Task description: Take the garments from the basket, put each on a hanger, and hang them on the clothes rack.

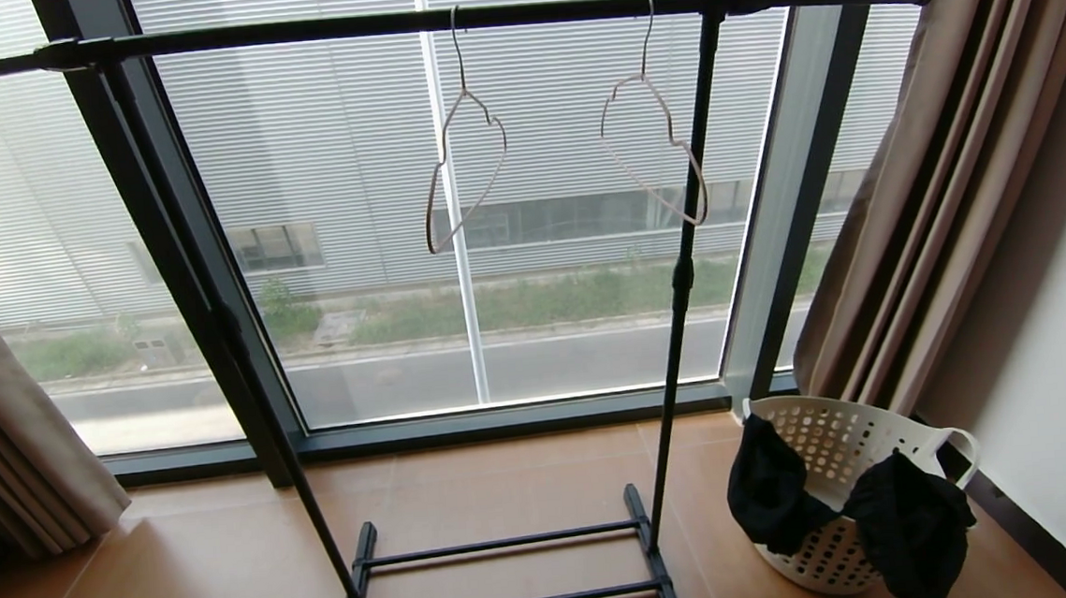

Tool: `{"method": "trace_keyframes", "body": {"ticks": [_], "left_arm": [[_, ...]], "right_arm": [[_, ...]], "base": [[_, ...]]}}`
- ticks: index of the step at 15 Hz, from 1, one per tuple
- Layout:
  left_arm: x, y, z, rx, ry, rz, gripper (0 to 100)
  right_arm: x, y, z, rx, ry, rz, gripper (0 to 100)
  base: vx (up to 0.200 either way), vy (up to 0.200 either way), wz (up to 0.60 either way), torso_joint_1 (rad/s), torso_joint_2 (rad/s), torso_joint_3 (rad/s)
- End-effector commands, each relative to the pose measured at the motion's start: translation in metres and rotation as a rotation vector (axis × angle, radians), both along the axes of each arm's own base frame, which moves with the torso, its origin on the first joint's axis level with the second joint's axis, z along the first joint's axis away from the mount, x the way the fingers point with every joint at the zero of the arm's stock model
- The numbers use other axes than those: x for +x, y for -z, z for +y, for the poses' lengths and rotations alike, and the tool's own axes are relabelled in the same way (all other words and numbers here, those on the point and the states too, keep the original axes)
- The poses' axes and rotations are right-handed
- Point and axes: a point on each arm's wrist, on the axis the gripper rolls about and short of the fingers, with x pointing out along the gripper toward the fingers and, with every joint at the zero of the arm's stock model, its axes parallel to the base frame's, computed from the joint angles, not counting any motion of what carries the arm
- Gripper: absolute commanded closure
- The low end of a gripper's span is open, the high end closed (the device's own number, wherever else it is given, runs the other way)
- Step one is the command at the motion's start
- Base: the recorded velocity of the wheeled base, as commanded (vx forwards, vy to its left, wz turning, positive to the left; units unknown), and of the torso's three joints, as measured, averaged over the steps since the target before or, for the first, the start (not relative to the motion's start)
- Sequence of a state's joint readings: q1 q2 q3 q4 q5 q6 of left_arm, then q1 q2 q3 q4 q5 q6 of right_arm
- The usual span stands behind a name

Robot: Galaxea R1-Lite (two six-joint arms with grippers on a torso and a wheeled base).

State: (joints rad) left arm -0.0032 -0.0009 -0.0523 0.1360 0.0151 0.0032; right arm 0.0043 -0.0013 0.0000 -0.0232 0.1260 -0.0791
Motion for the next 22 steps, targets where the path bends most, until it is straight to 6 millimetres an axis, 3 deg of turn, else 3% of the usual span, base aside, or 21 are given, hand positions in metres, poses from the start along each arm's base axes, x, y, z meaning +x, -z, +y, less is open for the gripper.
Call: {"method": "trace_keyframes", "body": {"ticks": [1,6,13,22], "left_arm": [[0.0001,0.0001,0.0,0.0,0.0,0.002,0],[0.0001,0.0001,-0.0001,0.003,0.003,0.002,0],[0.0,-0.0003,-0.0001,0.001,0.004,0.0,0],[0.0,-0.0003,-0.0001,0.0,0.004,0.0,0]], "right_arm": [[0.0001,0.0,0.0,-0.001,0.0,0.001,0],[0.0001,-0.0002,-0.0001,0.016,0.006,0.002,0],[0.0001,-0.0002,-0.0002,0.022,0.007,0.003,0],[0.0001,-0.0002,-0.0002,0.019,0.007,0.002,0]], "base": [[0.0,0.0,0.0,-0.09,0.46,0.364],[0.0,0.0,0.0,-0.059,0.41,0.346],[0.0,0.0,0.0,-0.004,0.04,0.034],[0.0,0.0,-0.53,0.003,0.0,0.004]]}}
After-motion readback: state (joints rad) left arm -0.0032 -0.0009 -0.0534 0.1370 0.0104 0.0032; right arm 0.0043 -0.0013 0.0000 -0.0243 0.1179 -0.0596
